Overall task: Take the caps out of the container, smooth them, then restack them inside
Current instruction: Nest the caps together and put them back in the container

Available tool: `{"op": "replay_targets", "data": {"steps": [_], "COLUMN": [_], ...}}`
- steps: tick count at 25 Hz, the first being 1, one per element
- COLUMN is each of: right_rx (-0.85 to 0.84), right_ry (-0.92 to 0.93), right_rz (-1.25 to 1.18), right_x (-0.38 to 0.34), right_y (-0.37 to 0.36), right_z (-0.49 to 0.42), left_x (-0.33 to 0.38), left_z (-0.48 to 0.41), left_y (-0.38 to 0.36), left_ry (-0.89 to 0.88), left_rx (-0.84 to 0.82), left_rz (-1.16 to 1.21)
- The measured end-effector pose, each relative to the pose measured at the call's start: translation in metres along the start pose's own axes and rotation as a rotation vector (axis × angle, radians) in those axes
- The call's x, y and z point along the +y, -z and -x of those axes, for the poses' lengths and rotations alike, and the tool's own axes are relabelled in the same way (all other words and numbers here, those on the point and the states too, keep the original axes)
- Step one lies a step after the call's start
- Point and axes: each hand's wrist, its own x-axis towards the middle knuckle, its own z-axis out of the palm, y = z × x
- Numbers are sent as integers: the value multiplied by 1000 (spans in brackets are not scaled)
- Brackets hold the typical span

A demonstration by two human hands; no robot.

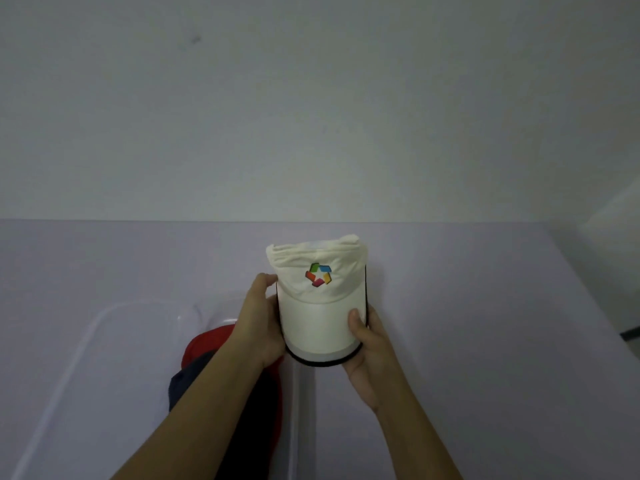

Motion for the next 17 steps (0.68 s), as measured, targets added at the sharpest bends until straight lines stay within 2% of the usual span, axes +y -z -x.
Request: {"op": "replay_targets", "data": {"steps": [6, 9, 11, 14, 17], "right_rx": [-110, -25, 10, -169, -185], "right_ry": [30, -16, -50, -150, -178], "right_rz": [204, 464, 798, 1407, 1581], "right_x": [37, 55, 69, 88, 90], "right_y": [-64, -81, -82, -82, -91], "right_z": [-2, -12, -15, -12, -22], "left_x": [49, 83, 104, 122, 127], "left_z": [42, 48, 50, 49, 44], "left_y": [52, 82, 99, 112, 116], "left_ry": [-118, -195, -271, -347, -429], "left_rx": [-23, -66, -79, -90, -97], "left_rz": [61, 73, 86, 68, 59]}}
